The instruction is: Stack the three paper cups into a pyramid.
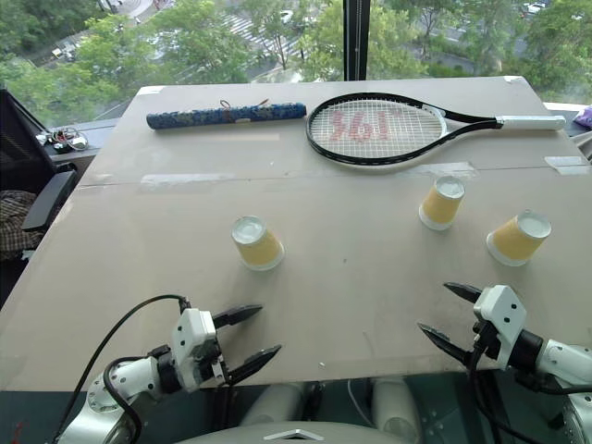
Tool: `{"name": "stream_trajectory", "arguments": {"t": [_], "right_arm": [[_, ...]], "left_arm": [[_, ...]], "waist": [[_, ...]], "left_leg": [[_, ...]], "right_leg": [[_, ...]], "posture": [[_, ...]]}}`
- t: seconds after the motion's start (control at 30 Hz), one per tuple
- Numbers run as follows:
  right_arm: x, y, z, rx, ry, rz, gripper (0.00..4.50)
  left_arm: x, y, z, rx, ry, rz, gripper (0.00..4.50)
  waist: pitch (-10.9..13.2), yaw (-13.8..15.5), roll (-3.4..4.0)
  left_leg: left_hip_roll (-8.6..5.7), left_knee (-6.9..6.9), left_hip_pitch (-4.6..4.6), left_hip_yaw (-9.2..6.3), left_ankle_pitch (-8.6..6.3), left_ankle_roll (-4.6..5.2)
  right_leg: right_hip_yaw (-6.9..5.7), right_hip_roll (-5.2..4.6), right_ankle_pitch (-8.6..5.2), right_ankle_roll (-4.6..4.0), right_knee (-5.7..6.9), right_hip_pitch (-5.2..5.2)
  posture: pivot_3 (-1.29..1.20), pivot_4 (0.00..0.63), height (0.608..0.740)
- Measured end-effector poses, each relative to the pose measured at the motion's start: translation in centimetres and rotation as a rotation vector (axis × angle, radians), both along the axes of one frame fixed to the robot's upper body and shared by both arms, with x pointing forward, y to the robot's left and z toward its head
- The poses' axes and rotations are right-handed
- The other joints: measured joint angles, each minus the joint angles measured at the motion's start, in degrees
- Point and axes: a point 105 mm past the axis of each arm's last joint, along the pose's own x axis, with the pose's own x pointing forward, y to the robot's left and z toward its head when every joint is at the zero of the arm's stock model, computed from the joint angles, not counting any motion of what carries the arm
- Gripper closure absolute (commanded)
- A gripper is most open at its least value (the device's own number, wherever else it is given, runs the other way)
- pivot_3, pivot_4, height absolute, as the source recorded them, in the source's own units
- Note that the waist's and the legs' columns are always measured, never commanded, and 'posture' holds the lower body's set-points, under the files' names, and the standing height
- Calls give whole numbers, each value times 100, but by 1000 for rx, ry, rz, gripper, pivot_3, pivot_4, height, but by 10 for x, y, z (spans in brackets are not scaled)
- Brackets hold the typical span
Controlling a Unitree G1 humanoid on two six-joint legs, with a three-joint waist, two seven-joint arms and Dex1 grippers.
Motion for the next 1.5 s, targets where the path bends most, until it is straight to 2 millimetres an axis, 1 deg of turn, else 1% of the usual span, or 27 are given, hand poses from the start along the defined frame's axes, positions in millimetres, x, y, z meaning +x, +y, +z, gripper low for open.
{"name": "stream_trajectory", "arguments": {"t": [0.1,0.2,0.3,0.43,0.5,0.6,0.7,1.03,1.1,1.3,1.37,1.5], "right_arm": [[3,2,2,10,-15,5,0],[11,17,13,88,-66,42,0],[13,35,26,130,-130,113,0],[10,49,37,159,-163,194,0],[7,59,43,179,-163,258,0],[2,74,60,213,-196,357,0],[0,76,63,216,-198,372,0],[-2,73,58,222,-183,330,0],[-3,72,56,219,-178,318,0],[-2,69,56,230,-188,281,0],[-3,68,55,230,-189,280,0],[-3,68,56,230,-191,278,0]], "left_arm": [[0,3,3,-16,3,21,43],[11,22,30,-74,-70,135,43],[16,33,47,-108,-114,209,43],[18,38,48,-112,-81,270,43],[28,40,52,-114,-77,315,43],[50,42,69,-108,-111,343,43],[58,43,80,-103,-120,351,43],[74,42,90,-94,-129,318,43],[75,41,89,-89,-128,305,43],[76,39,78,-66,-100,276,43],[81,41,75,-46,-104,284,43],[89,31,71,-37,-112,256,43]], "waist": [[4,-5,-4],[13,-12,-8],[22,-6,9],[23,-5,6],[25,3,8],[24,11,6],[24,-9,6],[24,-2,6],[24,-3,6],[24,-4,7],[24,0,7],[24,-1,6]], "left_leg": [[2,0,-1,-1,0,0],[13,0,0,-1,-1,-1],[12,0,-2,0,-1,-1],[12,-1,-9,-2,5,-16],[12,-1,-12,-2,5,-17],[12,1,-14,-11,5,-18],[11,0,-13,-6,2,-21],[12,-3,-14,-11,-6,-29],[12,-3,-14,-10,-6,-29],[12,-3,-14,-10,-6,-30],[12,-3,-14,-11,-6,-30],[10,-1,-14,-9,-6,-29]], "right_leg": [[-1,1,0,0,0,0],[-7,4,0,-1,-1,-1],[-8,4,1,0,-6,-1],[-12,6,1,0,-26,-1],[-14,4,1,0,-29,-1],[-24,6,2,-1,-29,0],[-25,8,3,0,-29,-4],[-21,8,3,-1,-29,-7],[-21,8,3,-1,-29,-7],[-17,9,3,-1,-29,-8],[-19,9,3,-1,-29,-8],[-19,8,3,-1,-29,-7]], "posture": [[0,150,740],[0,150,740],[0,150,740],[0,150,740],[0,150,740],[0,150,740],[0,150,740],[0,150,740],[0,150,740],[0,150,740],[0,150,740],[0,150,740]]}}
